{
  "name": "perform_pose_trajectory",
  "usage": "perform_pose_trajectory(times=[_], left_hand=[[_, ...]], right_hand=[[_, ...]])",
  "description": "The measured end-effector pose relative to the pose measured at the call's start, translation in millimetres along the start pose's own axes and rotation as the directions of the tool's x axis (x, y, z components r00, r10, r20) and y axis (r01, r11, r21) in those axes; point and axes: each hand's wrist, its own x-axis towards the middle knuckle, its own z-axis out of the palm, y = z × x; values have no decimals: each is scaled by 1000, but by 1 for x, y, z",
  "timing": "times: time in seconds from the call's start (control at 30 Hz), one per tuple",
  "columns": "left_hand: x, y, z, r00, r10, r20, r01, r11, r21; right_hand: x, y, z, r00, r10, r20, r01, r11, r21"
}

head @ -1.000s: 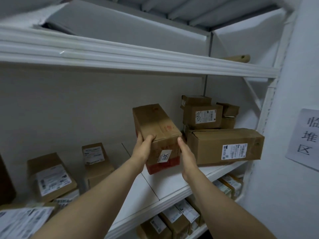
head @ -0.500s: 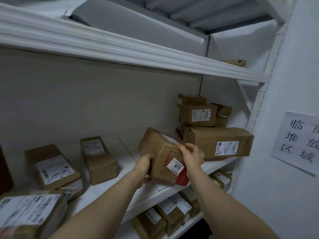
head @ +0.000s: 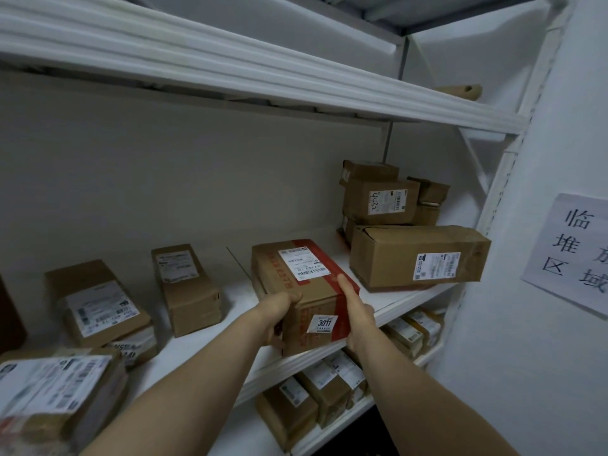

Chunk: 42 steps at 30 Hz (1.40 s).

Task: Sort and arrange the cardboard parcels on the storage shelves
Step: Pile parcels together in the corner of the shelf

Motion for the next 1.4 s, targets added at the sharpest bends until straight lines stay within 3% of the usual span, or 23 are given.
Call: perform_pose_trajectory(times=[0.13,0.37,0.47,0.57,0.63,0.7,0.8,0.93,1.17,1.27,1.4], left_hand=[[7,1,-8,999,-17,42,18,999,-47],[12,-9,0,991,47,128,-10,961,-275],[15,-14,3,985,-34,169,63,983,-173],[21,-14,0,992,-86,92,84,996,25],[28,-9,-7,999,1,-33,0,999,52],[37,0,-18,954,143,-264,-116,986,117],[47,18,-34,848,167,-503,-147,986,78],[58,33,-45,763,207,-612,-192,977,91],[77,30,-51,806,360,-470,-283,932,227],[75,25,-47,852,301,-428,-249,953,173],[75,27,-52,835,206,-510,-177,979,105]], right_hand=[[5,5,-1,991,-31,133,35,999,-26],[8,-31,8,963,-200,178,222,969,-111],[7,-40,7,939,-296,178,333,910,-247],[-3,-38,4,903,-367,225,422,856,-300],[-2,-38,0,876,-406,260,472,831,-293],[0,-41,-7,862,-398,314,493,801,-339],[6,-37,-14,880,-341,332,451,818,-356],[12,-26,-24,914,-275,300,359,891,-277],[38,19,-31,968,-116,223,212,855,-474],[6,11,-29,976,-86,198,168,880,-445],[-3,-1,-26,955,-155,255,240,906,-348]])
